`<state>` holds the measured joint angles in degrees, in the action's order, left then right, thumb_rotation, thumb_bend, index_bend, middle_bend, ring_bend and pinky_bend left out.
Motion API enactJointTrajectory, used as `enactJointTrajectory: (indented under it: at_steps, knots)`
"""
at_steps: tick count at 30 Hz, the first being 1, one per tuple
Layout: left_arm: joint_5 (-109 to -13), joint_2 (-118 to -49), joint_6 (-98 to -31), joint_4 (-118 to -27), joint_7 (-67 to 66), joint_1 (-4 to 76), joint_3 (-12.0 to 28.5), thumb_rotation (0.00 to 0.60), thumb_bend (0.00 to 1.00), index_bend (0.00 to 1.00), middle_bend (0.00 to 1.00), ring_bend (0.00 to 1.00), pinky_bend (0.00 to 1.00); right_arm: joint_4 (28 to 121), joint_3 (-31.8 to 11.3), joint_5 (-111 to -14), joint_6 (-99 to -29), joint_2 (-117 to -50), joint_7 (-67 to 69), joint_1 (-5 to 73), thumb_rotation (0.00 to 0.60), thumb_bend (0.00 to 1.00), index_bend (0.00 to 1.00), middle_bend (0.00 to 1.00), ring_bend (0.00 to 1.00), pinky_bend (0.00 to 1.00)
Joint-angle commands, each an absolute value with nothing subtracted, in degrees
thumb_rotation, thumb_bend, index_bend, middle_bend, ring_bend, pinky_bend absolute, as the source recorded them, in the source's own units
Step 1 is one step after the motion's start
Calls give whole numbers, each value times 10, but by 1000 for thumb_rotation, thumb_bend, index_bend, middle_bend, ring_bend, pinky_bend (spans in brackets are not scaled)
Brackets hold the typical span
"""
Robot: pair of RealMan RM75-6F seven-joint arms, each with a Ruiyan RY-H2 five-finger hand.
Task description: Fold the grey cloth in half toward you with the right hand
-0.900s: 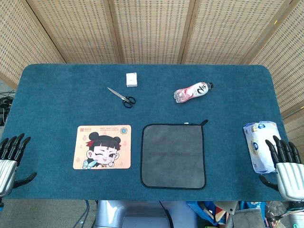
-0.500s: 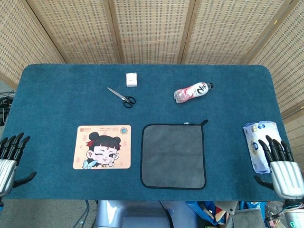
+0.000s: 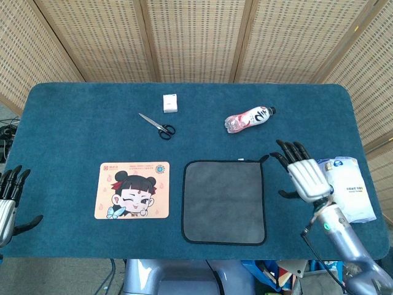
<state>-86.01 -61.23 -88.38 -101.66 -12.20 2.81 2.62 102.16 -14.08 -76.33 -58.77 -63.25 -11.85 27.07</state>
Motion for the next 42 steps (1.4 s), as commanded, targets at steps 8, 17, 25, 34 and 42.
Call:
enactJointTrajectory:
  at_steps: [8,17,25,34,42]
  knots:
    - [-821,-615,-860,-1010,-125,38,40,600,152,0,0,0,0,866,-187,-546,-491,-822,-260,427,600,313,328,0,0,0]
    - [-809,-613,-853,-1006,-116,42,44,600,153,0,0,0,0,750,-180,-440,-505,-947,-330,487,600,389,370,0,0,0]
    - [-805,-608,-851,-1004,-101,42,45,600,152,0,0,0,0,657,-175,-384,-509,-1010,-367,514,600,448,375,0,0,0]
    - [-797,-606,-844,-1002,-93,45,48,600,152,0,0,0,0,616,-172,-356,-496,-1039,-383,530,600,448,375,0,0,0]
    - [-792,-606,-841,-1000,-92,47,48,600,152,0,0,0,0,605,-166,-346,-489,-1046,-391,535,600,453,378,0,0,0]
